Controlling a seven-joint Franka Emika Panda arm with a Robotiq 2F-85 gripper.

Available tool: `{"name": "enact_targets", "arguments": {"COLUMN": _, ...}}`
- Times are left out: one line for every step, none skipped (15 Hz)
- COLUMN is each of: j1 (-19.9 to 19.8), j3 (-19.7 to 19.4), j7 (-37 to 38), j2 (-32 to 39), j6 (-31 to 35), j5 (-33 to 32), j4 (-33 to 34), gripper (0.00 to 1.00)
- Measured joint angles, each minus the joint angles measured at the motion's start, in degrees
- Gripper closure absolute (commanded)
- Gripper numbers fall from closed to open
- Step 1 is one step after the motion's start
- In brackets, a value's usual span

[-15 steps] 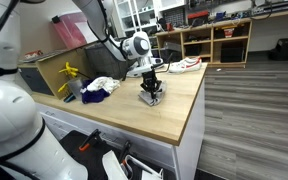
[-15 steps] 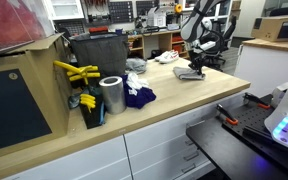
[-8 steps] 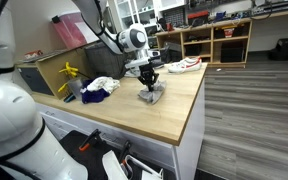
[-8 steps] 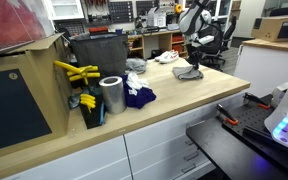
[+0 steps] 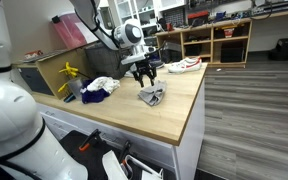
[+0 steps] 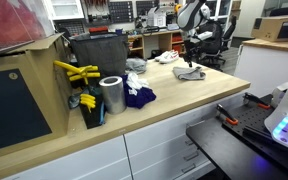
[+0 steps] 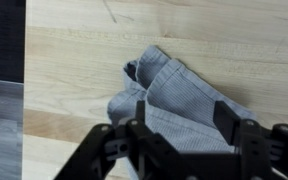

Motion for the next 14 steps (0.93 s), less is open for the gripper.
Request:
{"name": "enact_targets", "arguments": {"j1": 0.0, "j3": 0.0, "j7": 0.0, "j2": 0.0, "j6": 0.0, "j5": 0.0, "j4": -0.1, "gripper": 0.03}}
{"name": "enact_targets", "arguments": {"j1": -0.1, "j3": 0.0, "j7": 0.0, "j2": 0.1, "j6": 0.0, "j5": 0.0, "j4": -0.3, "gripper": 0.0}}
{"name": "enact_targets", "arguments": {"j1": -0.1, "j3": -0.1, "j7": 0.0, "j2": 0.1, "j6": 0.0, "j5": 0.0, "j4": -0.5, "gripper": 0.0}}
{"name": "enact_targets", "arguments": {"j1": -0.2, "j3": -0.2, "j7": 0.0, "j2": 0.2, "j6": 0.0, "j5": 0.0, "j4": -0.7, "gripper": 0.01}}
{"name": "enact_targets", "arguments": {"j1": -0.2, "j3": -0.2, "j7": -0.1, "j2": 0.4, "j6": 0.0, "j5": 0.0, "j4": -0.9, "gripper": 0.03}}
{"name": "enact_targets", "arguments": {"j1": -0.3, "j3": -0.3, "j7": -0.1, "j2": 0.7, "j6": 0.0, "j5": 0.0, "j4": -1.0, "gripper": 0.04}}
{"name": "enact_targets", "arguments": {"j1": -0.4, "j3": -0.3, "j7": -0.2, "j2": 1.0, "j6": 0.0, "j5": 0.0, "j4": -1.0, "gripper": 0.05}}
{"name": "enact_targets", "arguments": {"j1": -0.4, "j3": -0.3, "j7": -0.3, "j2": 1.4, "j6": 0.1, "j5": 0.0, "j4": -1.0, "gripper": 0.05}}
{"name": "enact_targets", "arguments": {"j1": -0.4, "j3": -0.3, "j7": -0.3, "j2": 1.8, "j6": 0.1, "j5": -0.1, "j4": -1.0, "gripper": 0.06}}
{"name": "enact_targets", "arguments": {"j1": -0.4, "j3": -0.3, "j7": -0.3, "j2": 2.2, "j6": 0.2, "j5": -0.1, "j4": -1.0, "gripper": 0.07}}
{"name": "enact_targets", "arguments": {"j1": -0.4, "j3": -0.3, "j7": -0.3, "j2": 2.5, "j6": 0.4, "j5": -0.3, "j4": -1.0, "gripper": 0.06}}
{"name": "enact_targets", "arguments": {"j1": -0.4, "j3": -0.3, "j7": -0.3, "j2": 2.8, "j6": 0.6, "j5": -0.5, "j4": -0.8, "gripper": 0.08}}
{"name": "enact_targets", "arguments": {"j1": -0.4, "j3": -0.3, "j7": -0.3, "j2": 3.1, "j6": 0.8, "j5": -0.8, "j4": -0.6, "gripper": 0.07}}
{"name": "enact_targets", "arguments": {"j1": -0.4, "j3": -0.3, "j7": -0.3, "j2": 3.4, "j6": 0.9, "j5": -1.1, "j4": -0.4, "gripper": 0.07}}
